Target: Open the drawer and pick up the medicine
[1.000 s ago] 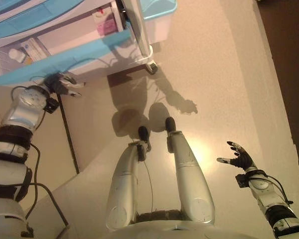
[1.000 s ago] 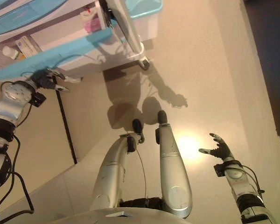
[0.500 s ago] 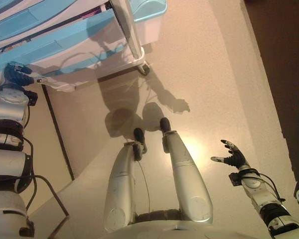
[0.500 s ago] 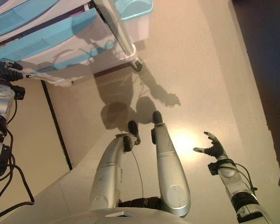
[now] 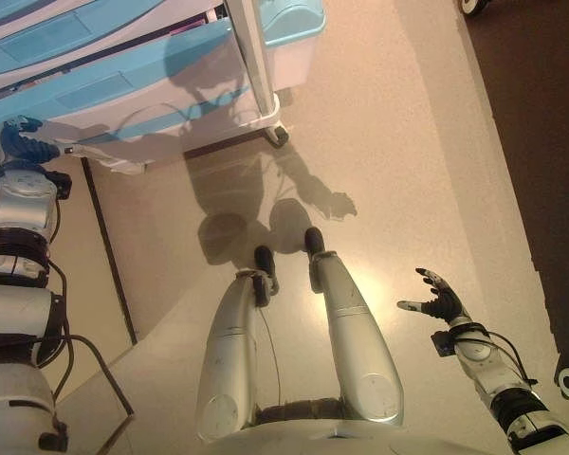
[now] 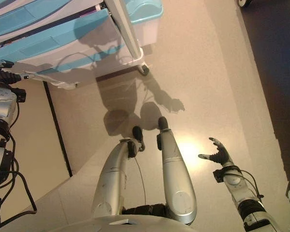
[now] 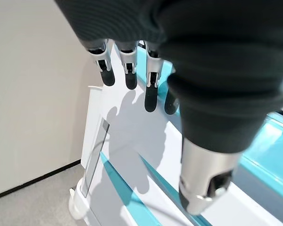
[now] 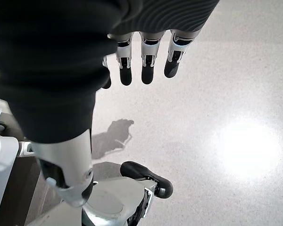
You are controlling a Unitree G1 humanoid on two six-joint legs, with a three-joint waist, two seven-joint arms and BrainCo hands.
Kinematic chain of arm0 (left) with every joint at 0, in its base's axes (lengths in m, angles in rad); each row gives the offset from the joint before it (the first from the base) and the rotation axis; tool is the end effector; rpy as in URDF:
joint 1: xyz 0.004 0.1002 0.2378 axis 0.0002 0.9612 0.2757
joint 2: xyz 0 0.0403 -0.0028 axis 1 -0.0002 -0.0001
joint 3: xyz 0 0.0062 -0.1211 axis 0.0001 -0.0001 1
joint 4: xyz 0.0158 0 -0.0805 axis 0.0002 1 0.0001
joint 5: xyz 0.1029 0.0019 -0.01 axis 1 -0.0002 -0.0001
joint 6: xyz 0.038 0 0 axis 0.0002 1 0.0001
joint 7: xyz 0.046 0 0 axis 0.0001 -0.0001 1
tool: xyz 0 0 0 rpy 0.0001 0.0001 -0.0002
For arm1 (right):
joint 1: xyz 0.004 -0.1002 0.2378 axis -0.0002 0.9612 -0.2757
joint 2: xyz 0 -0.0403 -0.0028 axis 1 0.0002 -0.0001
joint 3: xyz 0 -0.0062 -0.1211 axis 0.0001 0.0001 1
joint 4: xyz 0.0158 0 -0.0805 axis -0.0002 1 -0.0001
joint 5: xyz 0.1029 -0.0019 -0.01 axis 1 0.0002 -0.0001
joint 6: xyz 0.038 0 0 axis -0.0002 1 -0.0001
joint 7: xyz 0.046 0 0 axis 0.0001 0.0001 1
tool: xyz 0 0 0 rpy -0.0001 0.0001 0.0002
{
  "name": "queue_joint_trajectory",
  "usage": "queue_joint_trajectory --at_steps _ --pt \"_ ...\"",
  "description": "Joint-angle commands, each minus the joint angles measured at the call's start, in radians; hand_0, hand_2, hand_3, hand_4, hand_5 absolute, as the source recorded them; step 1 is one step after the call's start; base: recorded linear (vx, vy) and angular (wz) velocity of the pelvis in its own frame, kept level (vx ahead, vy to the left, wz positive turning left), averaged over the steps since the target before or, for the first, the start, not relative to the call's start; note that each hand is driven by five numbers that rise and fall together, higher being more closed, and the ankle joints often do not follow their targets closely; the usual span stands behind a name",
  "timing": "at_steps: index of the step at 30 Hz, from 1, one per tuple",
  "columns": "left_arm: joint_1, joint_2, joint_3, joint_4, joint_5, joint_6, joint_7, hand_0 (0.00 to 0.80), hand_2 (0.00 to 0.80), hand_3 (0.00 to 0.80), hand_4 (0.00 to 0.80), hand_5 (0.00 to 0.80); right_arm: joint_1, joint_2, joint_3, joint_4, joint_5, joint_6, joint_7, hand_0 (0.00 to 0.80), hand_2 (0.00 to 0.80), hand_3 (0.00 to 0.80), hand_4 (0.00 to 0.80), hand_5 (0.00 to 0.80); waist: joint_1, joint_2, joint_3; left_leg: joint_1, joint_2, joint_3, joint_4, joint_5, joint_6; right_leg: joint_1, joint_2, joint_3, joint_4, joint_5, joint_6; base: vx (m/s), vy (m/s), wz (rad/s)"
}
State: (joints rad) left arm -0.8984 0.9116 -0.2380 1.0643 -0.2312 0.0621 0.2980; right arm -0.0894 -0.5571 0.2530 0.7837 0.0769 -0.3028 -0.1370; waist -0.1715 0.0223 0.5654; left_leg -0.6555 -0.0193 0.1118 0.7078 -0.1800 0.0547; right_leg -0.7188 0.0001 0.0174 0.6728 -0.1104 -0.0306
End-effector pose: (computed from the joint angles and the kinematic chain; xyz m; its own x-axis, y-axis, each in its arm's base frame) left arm 0.3139 0.3711 0.1824 0.7351 0.6664 0.1246 -0.6100 0.5698 0.5507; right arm 0.1790 -0.2867 -0.0458 0.9204 -0.1698 -0.3522 -0.0520 0.8396 -0.5407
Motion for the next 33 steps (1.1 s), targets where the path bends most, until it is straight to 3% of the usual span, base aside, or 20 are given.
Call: queue_joint_trajectory --at_steps 1,7,16,22,26,27,30,33 --pt "-0.029 0.045 0.030 -0.010 -0.052 -0.046 0.057 0.000 0.000 0.000 0.000 0.000 0.014 0.009 0.024 0.001 0.005 -0.028 -0.029 0.000 0.000 0.000 0.000 0.000 0.005 -0.028 -0.045 0.067 -0.058 0.045 -0.107 -0.052 0.035 0.046 0.034 -0.004 -0.100 -0.018 0.049 -0.008 0.036 -0.07" --pt "-0.090 0.033 -0.020 -0.006 -0.010 -0.080 0.027 0.000 0.000 0.000 0.000 0.000 0.005 0.006 0.030 -0.018 0.002 -0.027 -0.032 0.000 0.000 0.000 0.000 0.000 -0.002 -0.046 -0.045 0.042 -0.062 0.043 -0.114 -0.046 0.036 0.023 0.046 0.011 -0.160 0.033 0.062 0.010 0.017 -0.04" --pt "-0.192 0.059 -0.112 -0.009 0.016 -0.062 0.031 0.000 0.000 0.000 0.000 0.000 0.007 0.003 0.028 -0.022 0.010 -0.038 -0.029 0.000 0.000 0.000 0.000 0.000 -0.016 -0.060 -0.045 0.003 -0.065 0.056 -0.092 -0.057 0.033 0.002 0.047 0.022 -0.219 0.081 0.074 0.018 0.014 -0.02" --pt "-0.212 0.076 -0.085 -0.003 -0.016 -0.123 0.171 0.000 0.000 0.000 0.000 0.000 0.013 0.006 0.024 -0.020 0.019 -0.035 -0.039 0.000 0.000 0.000 0.000 0.000 -0.025 -0.077 -0.045 -0.035 -0.069 0.078 -0.064 -0.044 0.036 -0.024 0.036 0.026 -0.251 0.134 0.074 0.003 0.031 -0.07" --pt "-0.213 0.081 -0.051 0.001 -0.046 -0.207 0.263 0.000 0.000 0.000 0.000 0.000 0.024 0.008 0.028 -0.017 0.020 -0.041 -0.036 0.000 0.000 0.000 0.000 0.000 -0.026 -0.083 -0.045 -0.047 -0.066 0.081 -0.045 -0.054 0.034 -0.028 0.036 0.026 -0.250 0.134 0.074 0.057 0.039 -0.07" --pt "-0.209 0.079 -0.051 0.001 -0.044 -0.214 0.263 0.000 0.000 0.000 0.000 0.000 0.026 0.010 0.030 -0.014 0.019 -0.041 -0.036 0.000 0.000 0.000 0.000 0.000 -0.020 -0.076 -0.045 -0.031 -0.065 0.068 -0.042 -0.081 0.030 -0.016 0.043 0.026 -0.238 0.106 0.079 0.110 0.042 0.02" --pt "-0.187 0.058 -0.038 -0.001 -0.069 -0.251 0.218 0.000 0.000 0.000 0.000 0.000 0.030 0.015 0.033 -0.017 0.019 -0.045 -0.032 0.000 0.000 0.000 0.000 0.000 -0.019 -0.074 -0.045 -0.034 -0.064 0.068 -0.041 -0.079 0.029 -0.018 0.044 0.026 -0.226 0.098 0.078 0.035 0.012 0.00" --pt "-0.133 0.003 -0.003 -0.044 -0.269 -0.327 0.024 0.000 0.000 0.000 0.000 0.000 0.027 0.029 0.033 -0.018 0.020 -0.063 -0.020 0.000 0.000 0.000 0.000 0.000 -0.017 -0.074 -0.045 -0.036 -0.069 0.076 -0.065 -0.044 0.031 -0.022 0.040 0.025 -0.227 0.112 0.074 -0.071 -0.052 0.03"
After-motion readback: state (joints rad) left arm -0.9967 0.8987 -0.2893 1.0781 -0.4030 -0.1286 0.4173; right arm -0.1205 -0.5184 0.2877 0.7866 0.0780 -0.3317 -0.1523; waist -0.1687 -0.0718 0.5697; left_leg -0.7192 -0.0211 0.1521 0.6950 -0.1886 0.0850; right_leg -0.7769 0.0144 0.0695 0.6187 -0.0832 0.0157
